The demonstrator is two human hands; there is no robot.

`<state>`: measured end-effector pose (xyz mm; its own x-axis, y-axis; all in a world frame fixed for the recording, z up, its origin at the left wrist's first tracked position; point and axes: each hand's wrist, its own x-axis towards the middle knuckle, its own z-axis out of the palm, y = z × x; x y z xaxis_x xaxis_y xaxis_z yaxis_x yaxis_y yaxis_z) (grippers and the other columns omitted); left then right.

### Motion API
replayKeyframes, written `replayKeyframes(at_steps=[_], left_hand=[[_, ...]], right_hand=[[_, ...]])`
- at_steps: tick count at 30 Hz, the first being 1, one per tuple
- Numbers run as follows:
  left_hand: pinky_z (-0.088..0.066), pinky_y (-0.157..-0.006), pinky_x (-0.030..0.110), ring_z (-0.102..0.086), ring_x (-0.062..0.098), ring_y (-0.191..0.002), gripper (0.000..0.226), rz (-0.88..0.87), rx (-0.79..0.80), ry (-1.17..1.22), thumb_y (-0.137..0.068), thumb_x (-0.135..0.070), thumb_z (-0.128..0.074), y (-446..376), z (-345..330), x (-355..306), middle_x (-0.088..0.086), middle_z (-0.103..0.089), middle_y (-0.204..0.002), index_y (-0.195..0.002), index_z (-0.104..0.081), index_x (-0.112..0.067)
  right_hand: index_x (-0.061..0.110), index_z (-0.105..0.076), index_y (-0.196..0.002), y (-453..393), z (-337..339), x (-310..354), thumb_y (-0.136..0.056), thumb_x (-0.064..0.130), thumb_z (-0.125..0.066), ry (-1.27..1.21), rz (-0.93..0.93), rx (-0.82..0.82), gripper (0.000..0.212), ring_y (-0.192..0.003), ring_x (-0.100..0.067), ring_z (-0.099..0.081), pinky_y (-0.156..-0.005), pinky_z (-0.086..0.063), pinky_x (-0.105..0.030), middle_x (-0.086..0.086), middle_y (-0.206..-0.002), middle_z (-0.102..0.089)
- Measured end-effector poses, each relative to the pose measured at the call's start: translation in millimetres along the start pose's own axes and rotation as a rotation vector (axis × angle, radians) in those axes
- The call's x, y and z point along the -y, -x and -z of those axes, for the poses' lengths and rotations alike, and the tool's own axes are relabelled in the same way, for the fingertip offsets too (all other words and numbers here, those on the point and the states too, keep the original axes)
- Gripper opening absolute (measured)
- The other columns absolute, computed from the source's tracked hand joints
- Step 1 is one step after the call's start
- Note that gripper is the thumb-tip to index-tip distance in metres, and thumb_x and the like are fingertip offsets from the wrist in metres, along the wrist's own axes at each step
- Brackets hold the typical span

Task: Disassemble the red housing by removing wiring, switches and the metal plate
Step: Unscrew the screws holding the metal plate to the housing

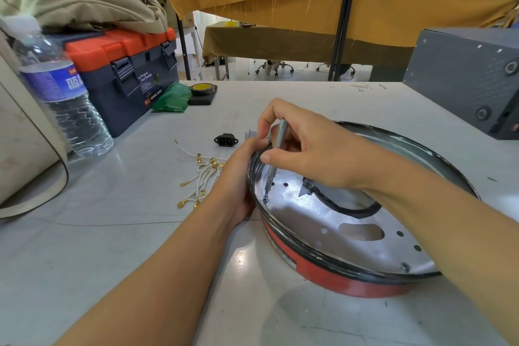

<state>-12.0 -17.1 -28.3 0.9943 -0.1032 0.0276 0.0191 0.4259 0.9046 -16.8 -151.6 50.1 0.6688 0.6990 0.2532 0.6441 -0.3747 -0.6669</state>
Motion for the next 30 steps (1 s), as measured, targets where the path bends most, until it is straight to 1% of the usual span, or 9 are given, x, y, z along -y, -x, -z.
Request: replayKeyframes(at_steps=[3, 7, 10, 13, 16, 19, 22, 26, 30], left_hand=[[-0.049, -0.049, 0.020, -0.062, 0.011, -0.053, 0.049, -0.015, 0.002, 0.005, -0.092, -0.022, -0.037, -0.6, 1.1, -0.4, 0.001, -0.063, -0.056, -0.056, -0.070, -0.019], [-0.049, -0.061, 0.029, -0.062, 0.015, -0.063, 0.036, -0.009, -0.030, -0.009, -0.088, -0.031, -0.046, -0.9, 2.8, -0.5, 0.005, -0.063, -0.067, -0.065, -0.070, -0.018], [-0.046, -0.061, 0.029, -0.058, 0.017, -0.066, 0.030, -0.008, -0.055, -0.015, -0.084, -0.032, -0.047, -1.3, 2.9, 0.9, 0.005, -0.059, -0.069, -0.067, -0.068, -0.018], [-0.052, -0.059, 0.025, -0.063, 0.012, -0.064, 0.038, -0.062, -0.028, -0.012, -0.086, -0.028, -0.044, -0.1, 3.3, 3.2, 0.002, -0.064, -0.066, -0.061, -0.072, -0.023], [-0.050, -0.065, 0.030, -0.059, 0.019, -0.074, 0.029, -0.070, -0.030, -0.015, -0.081, -0.027, -0.047, 0.8, 2.5, 1.8, 0.008, -0.061, -0.075, -0.066, -0.071, -0.023], [-0.053, -0.059, 0.025, -0.064, 0.016, -0.066, 0.041, -0.056, -0.004, -0.042, -0.089, -0.025, -0.041, -0.5, 3.2, 0.7, 0.004, -0.066, -0.067, -0.063, -0.073, -0.022], [-0.052, -0.053, 0.021, -0.066, 0.011, -0.058, 0.048, -0.032, 0.042, -0.022, -0.091, -0.024, -0.037, 0.0, 2.9, 1.6, 0.001, -0.068, -0.060, -0.059, -0.074, -0.018], [-0.050, -0.060, 0.028, -0.062, 0.015, -0.065, 0.039, -0.027, -0.015, -0.012, -0.091, -0.031, -0.042, -1.2, 3.2, 0.4, 0.005, -0.064, -0.069, -0.067, -0.070, -0.019], [-0.045, -0.060, 0.031, -0.055, 0.019, -0.065, 0.033, -0.013, -0.066, -0.050, -0.087, -0.029, -0.046, -1.5, 4.3, 0.3, 0.009, -0.057, -0.069, -0.065, -0.067, -0.016]], right_hand=[[0.024, -0.050, -0.091, 1.1, 0.1, 0.3, -0.089, 0.011, -0.062, -0.030, -0.002, 0.011, 0.017, -0.051, 0.000, -0.042, -0.052, -0.035, -0.011, 0.010, -0.060, -0.046], [0.020, -0.052, -0.090, 0.4, -1.1, -1.8, -0.087, 0.010, -0.063, -0.003, -0.023, -0.027, 0.014, -0.046, 0.001, -0.044, -0.047, -0.035, -0.010, 0.016, -0.048, -0.051], [0.018, -0.054, -0.086, 0.7, -1.1, -0.3, -0.088, 0.013, -0.063, -0.018, -0.014, -0.028, 0.011, -0.042, 0.000, -0.046, -0.043, -0.034, -0.009, 0.021, -0.044, -0.051], [0.019, -0.055, -0.080, 1.1, -2.4, 1.9, -0.088, 0.028, -0.066, -0.066, -0.007, -0.062, 0.017, -0.037, -0.002, -0.046, -0.041, -0.038, -0.013, 0.018, -0.043, -0.052], [0.016, -0.056, -0.081, 0.4, -3.1, 1.2, -0.088, 0.025, -0.067, -0.055, -0.009, -0.086, 0.015, -0.035, -0.004, -0.046, -0.040, -0.035, -0.012, 0.017, -0.041, -0.053], [0.016, -0.055, -0.089, -0.1, -1.9, -0.8, -0.090, 0.015, -0.063, -0.053, -0.018, -0.053, 0.008, -0.039, -0.002, -0.046, -0.042, -0.036, -0.011, 0.018, -0.043, -0.052], [0.021, -0.053, -0.091, -0.3, -0.8, -1.5, -0.089, 0.013, -0.063, -0.039, -0.026, -0.027, 0.014, -0.044, 0.000, -0.044, -0.046, -0.034, -0.011, 0.018, -0.046, -0.050], [0.019, -0.056, -0.087, -0.4, -1.5, 0.3, -0.086, 0.007, -0.063, -0.060, -0.027, -0.005, 0.014, -0.053, -0.003, -0.043, -0.055, -0.038, -0.018, 0.005, -0.063, -0.052], [0.015, -0.060, -0.082, 0.5, -2.0, 0.7, -0.089, 0.013, -0.061, -0.055, -0.042, 0.006, 0.007, -0.050, -0.001, -0.045, -0.055, -0.042, -0.021, 0.012, -0.052, -0.050]])
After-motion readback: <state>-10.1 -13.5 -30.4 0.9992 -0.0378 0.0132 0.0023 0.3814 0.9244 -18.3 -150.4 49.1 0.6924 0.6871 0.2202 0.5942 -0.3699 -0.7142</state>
